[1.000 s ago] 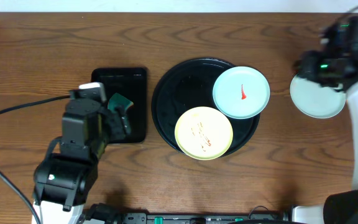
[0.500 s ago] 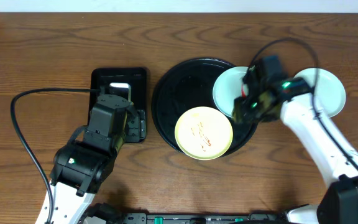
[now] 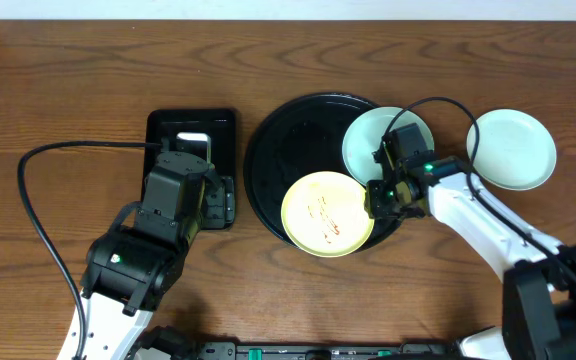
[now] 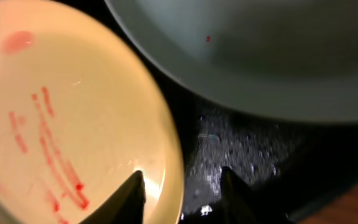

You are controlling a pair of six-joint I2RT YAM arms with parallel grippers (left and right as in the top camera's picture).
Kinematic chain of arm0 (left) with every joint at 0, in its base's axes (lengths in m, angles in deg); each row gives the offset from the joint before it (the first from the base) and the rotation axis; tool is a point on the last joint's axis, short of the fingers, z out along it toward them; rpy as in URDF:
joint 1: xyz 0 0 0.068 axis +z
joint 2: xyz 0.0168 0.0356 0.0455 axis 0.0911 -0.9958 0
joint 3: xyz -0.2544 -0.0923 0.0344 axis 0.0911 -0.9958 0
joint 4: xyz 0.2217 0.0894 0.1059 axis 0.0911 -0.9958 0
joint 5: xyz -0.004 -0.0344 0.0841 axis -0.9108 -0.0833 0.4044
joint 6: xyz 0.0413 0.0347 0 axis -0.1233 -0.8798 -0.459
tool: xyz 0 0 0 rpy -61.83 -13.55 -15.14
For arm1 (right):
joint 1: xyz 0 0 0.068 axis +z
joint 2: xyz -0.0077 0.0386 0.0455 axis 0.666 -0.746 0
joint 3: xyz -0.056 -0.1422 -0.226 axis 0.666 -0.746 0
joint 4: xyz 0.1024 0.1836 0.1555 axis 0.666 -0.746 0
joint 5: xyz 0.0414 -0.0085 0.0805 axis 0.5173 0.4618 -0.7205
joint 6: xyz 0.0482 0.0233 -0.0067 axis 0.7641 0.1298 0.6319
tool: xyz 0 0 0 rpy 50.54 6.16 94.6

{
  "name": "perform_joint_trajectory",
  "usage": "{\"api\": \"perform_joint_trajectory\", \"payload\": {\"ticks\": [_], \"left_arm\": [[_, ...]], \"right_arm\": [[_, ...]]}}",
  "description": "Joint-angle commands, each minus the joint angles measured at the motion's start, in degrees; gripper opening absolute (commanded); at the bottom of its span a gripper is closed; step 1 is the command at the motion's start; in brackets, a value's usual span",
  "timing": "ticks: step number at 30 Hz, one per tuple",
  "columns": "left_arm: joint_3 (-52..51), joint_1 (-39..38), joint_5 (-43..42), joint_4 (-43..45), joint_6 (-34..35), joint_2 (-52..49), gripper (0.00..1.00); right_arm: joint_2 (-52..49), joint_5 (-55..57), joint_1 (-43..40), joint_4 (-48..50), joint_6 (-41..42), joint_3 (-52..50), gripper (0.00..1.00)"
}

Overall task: Clean dirty plates on tray and stack at the side
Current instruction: 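Reach the right gripper to the yellow plate rim on the round tray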

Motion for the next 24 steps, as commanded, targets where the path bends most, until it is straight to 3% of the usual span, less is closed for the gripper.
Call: {"api": "perform_joint_trajectory", "payload": {"ticks": [1,4,7,8,24], "left_arm": [[1.0,-0.1,1.0,0.2,-0.4,0.2,0.78],[1.0,-0.1,1.0,0.2,-0.4,0.2,0.78],[1.0,-0.1,1.0,0.2,-0.4,0.2,0.78],[1.0,-0.1,1.0,0.2,-0.4,0.2,0.79],[1.0,-0.1,0.9,0.2,-0.3,0.1,0.78]], "right_arm": [[-4.2,-1.3,1.3,1.9,0.6,-0.5,0.31],[-6.6,-4.4,1.5,3.7,0.6,-0.5,0.25],[-8.3,-4.9,1.7,4.9,0.7,-0.5,0.02],[-8.3,-4.9,1.7,5.2,0.7,-0.5,0.01],[-8.3,-3.8,3.5,16.9,7.0,3.9,0.01]]}}
